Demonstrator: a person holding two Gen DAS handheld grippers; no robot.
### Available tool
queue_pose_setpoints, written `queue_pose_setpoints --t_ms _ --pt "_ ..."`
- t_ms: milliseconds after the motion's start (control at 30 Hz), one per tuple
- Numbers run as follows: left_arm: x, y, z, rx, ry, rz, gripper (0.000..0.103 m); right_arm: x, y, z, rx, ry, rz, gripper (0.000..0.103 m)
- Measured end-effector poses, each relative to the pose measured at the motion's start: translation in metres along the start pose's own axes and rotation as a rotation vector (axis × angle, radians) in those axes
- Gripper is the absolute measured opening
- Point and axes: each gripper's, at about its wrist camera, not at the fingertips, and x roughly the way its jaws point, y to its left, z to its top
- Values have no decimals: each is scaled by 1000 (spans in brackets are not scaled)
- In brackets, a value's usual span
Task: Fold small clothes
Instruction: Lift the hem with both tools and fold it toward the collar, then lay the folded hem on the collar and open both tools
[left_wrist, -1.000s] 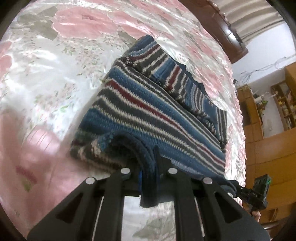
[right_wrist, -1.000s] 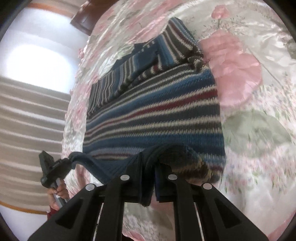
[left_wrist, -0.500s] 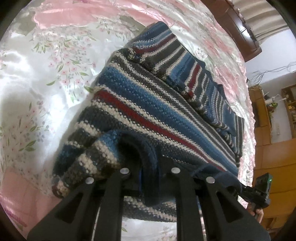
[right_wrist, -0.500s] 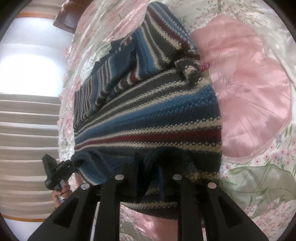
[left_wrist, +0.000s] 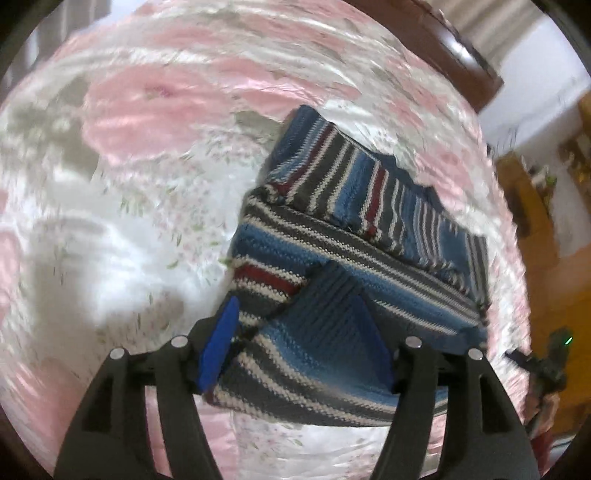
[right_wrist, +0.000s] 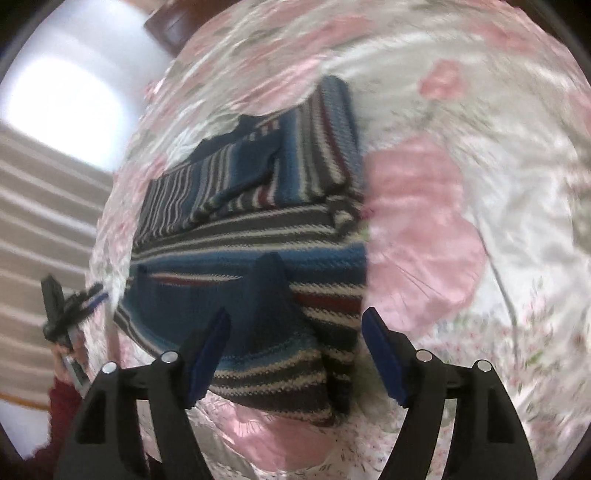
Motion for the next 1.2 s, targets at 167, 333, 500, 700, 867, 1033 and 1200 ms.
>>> queue_pose_setpoints --t_ms 167,333,500,700,867,1033,1200 --pt "30 -25 3 124 75 18 66 32 36 10 -146 57 -12 84" --pt "60 -36 3 237 130 80 67 66 47 17 -224 131 -50 85" --pt "82 -37 -1 285 184 78 70 97 48 14 -274 213 -74 86" --pt "89 -41 -7 321 193 101 51 102 58 5 -358 204 -101 38" --pt "79 -46 -15 339 190 92 11 83 58 2 -359 156 -66 12" --pt "54 -39 -24 288 138 25 9 57 58 -5 -344 94 -21 12" --pt "60 -31 -40 260 139 37 9 77 50 -13 -320 152 -75 12"
